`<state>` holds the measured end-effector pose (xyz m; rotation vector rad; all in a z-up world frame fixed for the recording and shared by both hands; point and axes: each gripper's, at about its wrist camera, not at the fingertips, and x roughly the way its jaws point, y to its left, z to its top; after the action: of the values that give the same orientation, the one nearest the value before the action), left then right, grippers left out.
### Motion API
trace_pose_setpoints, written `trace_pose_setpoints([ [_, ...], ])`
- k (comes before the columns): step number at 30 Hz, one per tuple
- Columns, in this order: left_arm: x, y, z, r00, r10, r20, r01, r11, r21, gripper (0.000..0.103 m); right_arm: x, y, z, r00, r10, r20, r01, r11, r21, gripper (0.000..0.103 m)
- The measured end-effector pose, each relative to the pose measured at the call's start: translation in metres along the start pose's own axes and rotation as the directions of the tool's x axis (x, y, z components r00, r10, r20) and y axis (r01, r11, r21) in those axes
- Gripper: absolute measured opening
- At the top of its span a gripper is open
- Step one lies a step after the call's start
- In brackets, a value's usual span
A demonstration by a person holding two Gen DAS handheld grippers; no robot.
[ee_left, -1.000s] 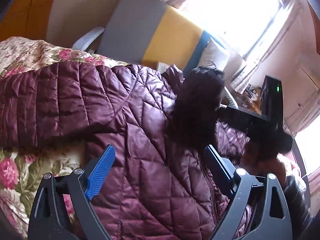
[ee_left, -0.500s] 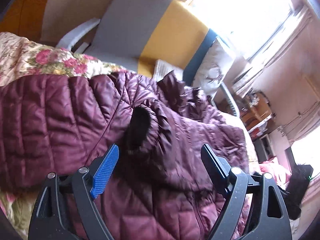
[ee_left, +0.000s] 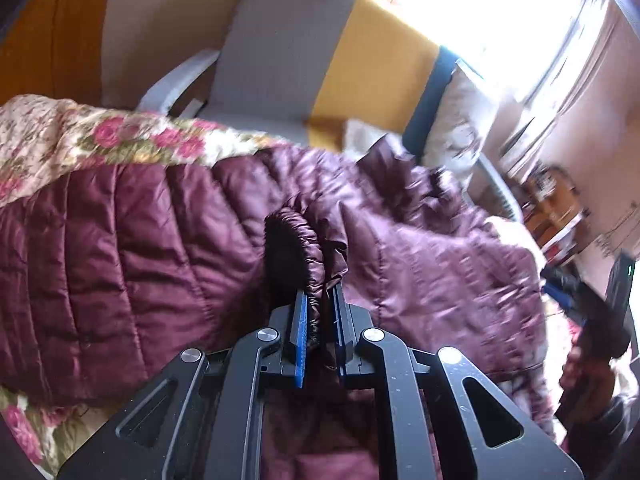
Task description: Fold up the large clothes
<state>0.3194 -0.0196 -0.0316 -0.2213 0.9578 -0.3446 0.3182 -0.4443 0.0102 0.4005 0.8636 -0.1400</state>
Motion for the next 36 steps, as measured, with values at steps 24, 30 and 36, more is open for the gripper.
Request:
trace_pose_setpoints([
  [24,-0.012,-0.034,0.020,0.990,0.012,0.137,-0.026,0.994,0.103,0.037,0.022,0.092,-0.016,0.999,-0.002,0.039,0.014,0.955,-0.296,0.080],
  [30,0.043,-0.011,0.010,0.998,0.065,0.026,-0.066,0.996,0.054,0.032,0.078,0.130,-0.029,0.998,-0.013,-0.059,-0.007,0.943,-0.333,0.080],
  [36,0.054,0.002,-0.007,0.998,0.017,0.052,-0.018,0.999,0.030,0.032,0.111,0.124,-0.053,0.998,-0.050,-0.049,0.030,0.938,-0.346,0.082],
])
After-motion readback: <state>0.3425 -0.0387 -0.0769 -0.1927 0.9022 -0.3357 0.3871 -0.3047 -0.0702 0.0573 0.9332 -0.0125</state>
